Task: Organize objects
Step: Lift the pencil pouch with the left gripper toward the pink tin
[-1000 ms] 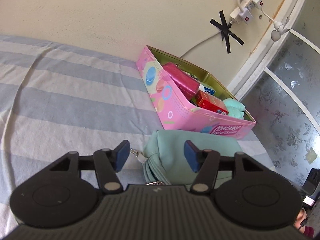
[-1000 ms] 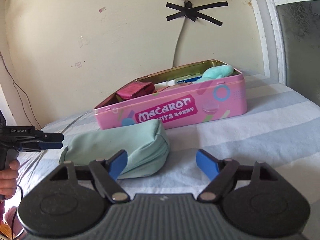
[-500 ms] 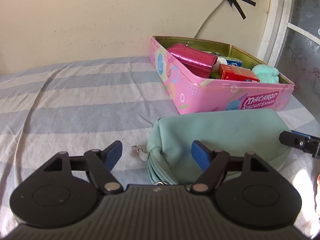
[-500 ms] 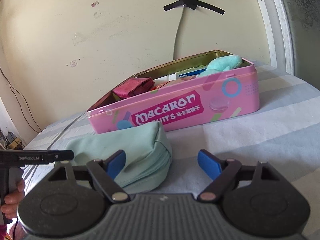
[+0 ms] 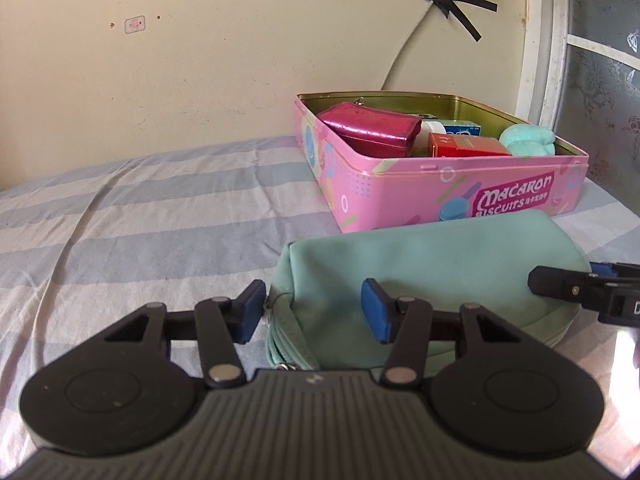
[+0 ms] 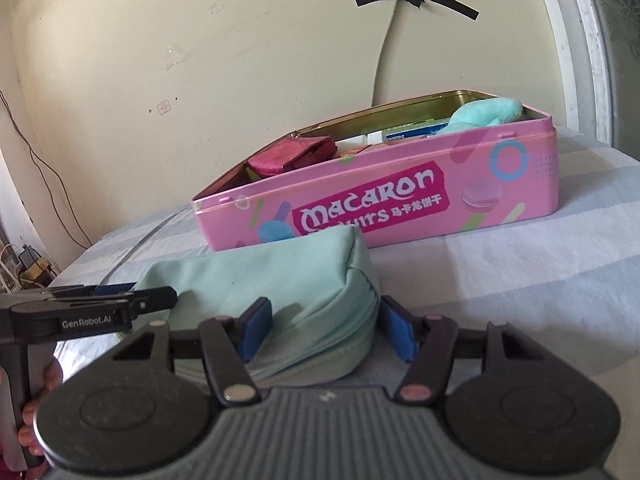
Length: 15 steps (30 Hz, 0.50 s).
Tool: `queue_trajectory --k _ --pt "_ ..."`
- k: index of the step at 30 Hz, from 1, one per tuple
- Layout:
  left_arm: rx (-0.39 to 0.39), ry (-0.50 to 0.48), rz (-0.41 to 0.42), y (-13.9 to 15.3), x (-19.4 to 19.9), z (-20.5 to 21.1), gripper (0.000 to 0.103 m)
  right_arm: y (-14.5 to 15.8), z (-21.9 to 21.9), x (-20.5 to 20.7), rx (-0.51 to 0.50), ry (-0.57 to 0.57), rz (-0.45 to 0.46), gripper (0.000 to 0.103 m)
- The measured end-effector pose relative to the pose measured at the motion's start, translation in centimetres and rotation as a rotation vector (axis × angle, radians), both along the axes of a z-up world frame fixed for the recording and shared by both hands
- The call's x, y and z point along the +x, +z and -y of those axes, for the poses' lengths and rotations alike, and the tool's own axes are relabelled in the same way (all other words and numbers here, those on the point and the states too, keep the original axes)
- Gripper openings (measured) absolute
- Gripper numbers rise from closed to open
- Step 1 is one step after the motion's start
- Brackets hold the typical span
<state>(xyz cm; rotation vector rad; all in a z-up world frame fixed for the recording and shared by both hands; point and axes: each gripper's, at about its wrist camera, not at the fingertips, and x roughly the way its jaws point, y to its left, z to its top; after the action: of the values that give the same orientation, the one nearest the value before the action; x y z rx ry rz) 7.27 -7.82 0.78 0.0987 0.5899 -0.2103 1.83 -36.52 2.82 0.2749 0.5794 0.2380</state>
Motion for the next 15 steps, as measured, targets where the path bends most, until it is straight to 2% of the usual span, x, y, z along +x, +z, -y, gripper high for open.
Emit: queue_trajectory --k 7,15 --pt "0.01 0.015 0.006 0.3 -0.8 -0.2 0.045 0.3 -0.1 -1.3 0.01 -0.018 0.016 0.05" --pt "-0.031 0.017 0.016 1.6 -2.1 -0.5 0.038 1.2 -0.8 -4.6 -0.005 -0.052 0.094 0.045"
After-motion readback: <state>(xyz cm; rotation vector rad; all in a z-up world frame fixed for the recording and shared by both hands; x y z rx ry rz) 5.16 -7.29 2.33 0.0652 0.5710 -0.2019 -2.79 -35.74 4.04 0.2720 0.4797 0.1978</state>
